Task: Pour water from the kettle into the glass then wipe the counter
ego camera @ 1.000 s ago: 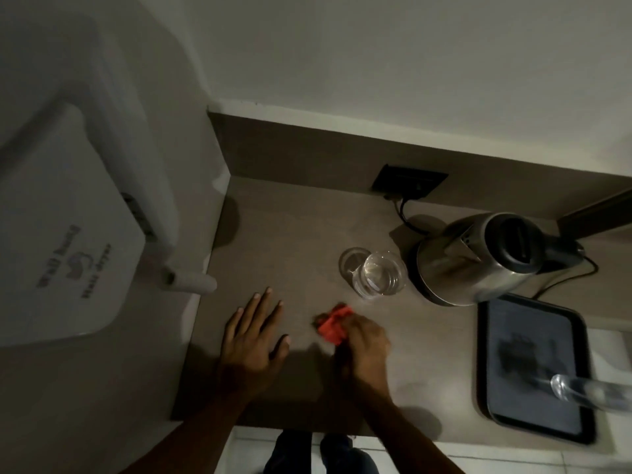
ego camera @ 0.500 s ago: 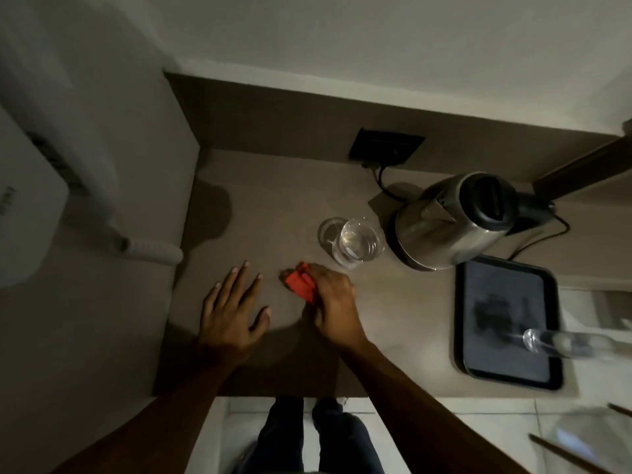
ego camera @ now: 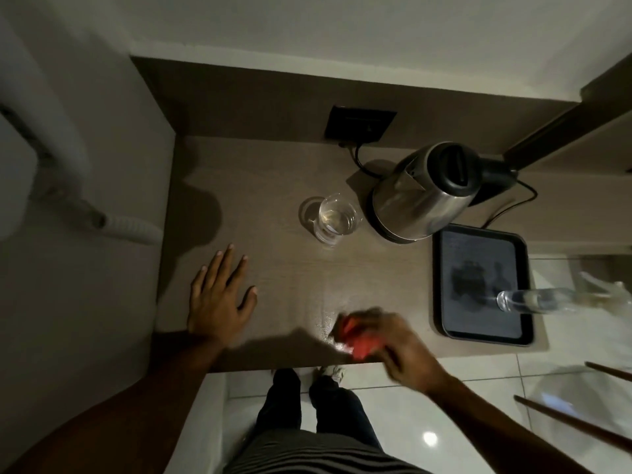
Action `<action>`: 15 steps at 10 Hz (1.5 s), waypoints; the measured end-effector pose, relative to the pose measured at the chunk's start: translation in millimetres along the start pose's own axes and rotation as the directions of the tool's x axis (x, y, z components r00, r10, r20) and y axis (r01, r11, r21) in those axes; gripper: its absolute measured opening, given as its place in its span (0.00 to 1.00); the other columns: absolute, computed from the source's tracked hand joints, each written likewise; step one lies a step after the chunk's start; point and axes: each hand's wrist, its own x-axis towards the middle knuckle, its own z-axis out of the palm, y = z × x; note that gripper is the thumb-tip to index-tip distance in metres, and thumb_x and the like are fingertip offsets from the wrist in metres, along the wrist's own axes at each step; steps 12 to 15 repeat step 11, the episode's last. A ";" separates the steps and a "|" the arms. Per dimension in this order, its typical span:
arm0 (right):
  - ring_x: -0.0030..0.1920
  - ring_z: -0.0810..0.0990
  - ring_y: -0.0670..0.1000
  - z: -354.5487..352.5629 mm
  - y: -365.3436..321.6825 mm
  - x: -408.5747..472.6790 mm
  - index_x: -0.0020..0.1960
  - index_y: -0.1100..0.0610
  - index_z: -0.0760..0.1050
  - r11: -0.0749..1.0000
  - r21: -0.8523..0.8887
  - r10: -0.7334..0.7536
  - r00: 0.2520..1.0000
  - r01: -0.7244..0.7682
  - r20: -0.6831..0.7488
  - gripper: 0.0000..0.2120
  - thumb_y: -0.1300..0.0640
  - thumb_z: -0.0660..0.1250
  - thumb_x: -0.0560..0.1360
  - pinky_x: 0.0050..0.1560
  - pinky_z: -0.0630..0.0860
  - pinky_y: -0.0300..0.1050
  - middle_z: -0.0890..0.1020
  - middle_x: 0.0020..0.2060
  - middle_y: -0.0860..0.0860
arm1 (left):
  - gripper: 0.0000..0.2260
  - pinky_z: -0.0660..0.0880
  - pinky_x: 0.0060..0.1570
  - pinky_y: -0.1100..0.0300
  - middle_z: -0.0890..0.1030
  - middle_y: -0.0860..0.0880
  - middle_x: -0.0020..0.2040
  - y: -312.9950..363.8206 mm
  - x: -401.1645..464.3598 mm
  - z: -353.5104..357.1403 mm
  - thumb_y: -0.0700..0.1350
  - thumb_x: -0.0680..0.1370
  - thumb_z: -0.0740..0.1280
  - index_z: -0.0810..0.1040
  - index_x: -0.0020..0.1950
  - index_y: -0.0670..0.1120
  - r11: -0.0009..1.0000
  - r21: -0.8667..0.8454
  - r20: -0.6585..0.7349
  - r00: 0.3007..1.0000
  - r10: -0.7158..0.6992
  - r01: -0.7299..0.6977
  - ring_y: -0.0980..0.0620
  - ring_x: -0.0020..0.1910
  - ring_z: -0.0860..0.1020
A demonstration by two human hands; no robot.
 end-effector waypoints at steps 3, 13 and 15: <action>0.51 0.83 0.70 80.8 -39.2 42.4 0.44 0.73 0.79 0.849 0.362 0.520 0.737 -0.386 -0.433 0.06 0.74 0.64 0.75 0.50 0.78 0.72 0.84 0.46 0.68 | 0.28 0.57 0.74 0.47 0.60 0.49 0.81 1.5 1.4 -2.4 0.61 0.78 0.53 0.63 0.77 0.53 1.000 -0.007 0.033 0.999 -0.012 0.012 0.47 0.79 0.60; 0.82 0.42 0.56 -100.0 71.4 -46.9 0.82 0.47 0.46 0.520 -0.190 0.802 0.552 -0.833 -0.227 0.44 0.26 0.47 0.74 0.77 0.44 0.71 0.43 0.83 0.50 | 0.41 0.68 0.69 0.35 0.67 0.33 0.75 77.9 -7.6 -52.2 0.67 0.78 0.41 0.68 0.74 0.37 0.994 -0.067 0.096 0.992 -0.077 0.084 0.32 0.73 0.67; 0.82 0.42 0.56 -100.0 71.4 -46.9 0.82 0.47 0.46 0.520 -0.190 0.802 0.552 -0.833 -0.227 0.44 0.26 0.47 0.74 0.77 0.44 0.71 0.43 0.83 0.50 | 0.41 0.68 0.69 0.35 0.67 0.33 0.75 77.9 -7.6 -52.2 0.67 0.78 0.41 0.68 0.74 0.37 0.994 -0.067 0.096 0.992 -0.077 0.084 0.32 0.73 0.67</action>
